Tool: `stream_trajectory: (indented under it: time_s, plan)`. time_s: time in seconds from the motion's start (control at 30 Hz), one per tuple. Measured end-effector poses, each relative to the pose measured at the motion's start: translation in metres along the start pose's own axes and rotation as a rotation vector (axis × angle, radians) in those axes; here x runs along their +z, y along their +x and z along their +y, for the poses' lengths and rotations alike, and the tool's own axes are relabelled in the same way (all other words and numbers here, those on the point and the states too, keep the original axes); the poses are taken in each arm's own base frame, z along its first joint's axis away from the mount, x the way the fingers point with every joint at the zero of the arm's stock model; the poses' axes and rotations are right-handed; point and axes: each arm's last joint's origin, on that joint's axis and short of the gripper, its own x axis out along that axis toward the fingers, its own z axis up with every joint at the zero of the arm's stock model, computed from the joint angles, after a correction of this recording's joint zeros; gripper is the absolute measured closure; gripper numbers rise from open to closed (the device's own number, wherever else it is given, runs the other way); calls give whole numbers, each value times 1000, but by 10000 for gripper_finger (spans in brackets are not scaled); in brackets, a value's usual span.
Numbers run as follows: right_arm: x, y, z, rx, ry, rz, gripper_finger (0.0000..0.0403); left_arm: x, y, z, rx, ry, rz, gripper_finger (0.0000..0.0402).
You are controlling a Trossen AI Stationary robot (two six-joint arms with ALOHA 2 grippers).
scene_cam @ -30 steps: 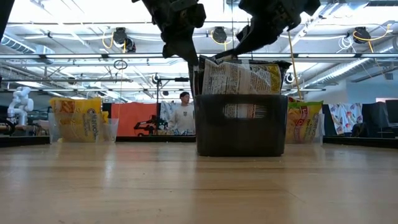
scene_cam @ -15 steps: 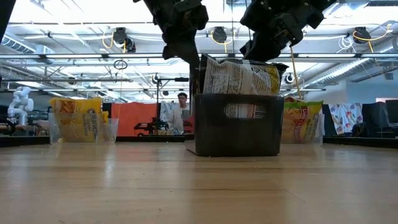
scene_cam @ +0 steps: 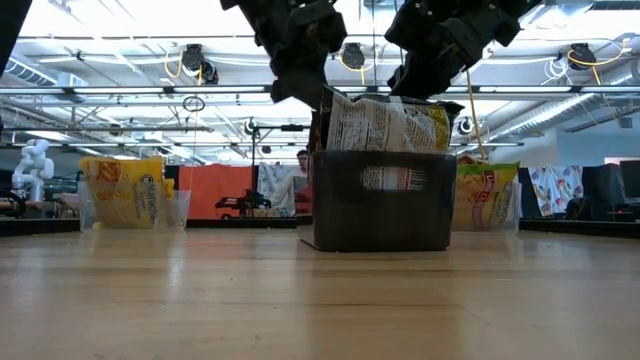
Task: Sort Maruchan noodles
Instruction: Put the black noodle pack into the black bin
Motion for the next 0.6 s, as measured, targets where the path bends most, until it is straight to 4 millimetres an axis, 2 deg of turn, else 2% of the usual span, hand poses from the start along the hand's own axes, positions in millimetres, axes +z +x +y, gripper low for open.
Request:
stream_trajectory:
  time_s: [0.17,0.37,0.6]
  plan:
    - [0,0,0,-2,11,-3,392,0,1,0,7,22,1,383]
    - [5,-3,-2,-53,-3,-42,344,0,1,0,8,35,1,381]
    - [12,-25,2,-84,-49,-105,295,-1,1,1,8,33,8,381]
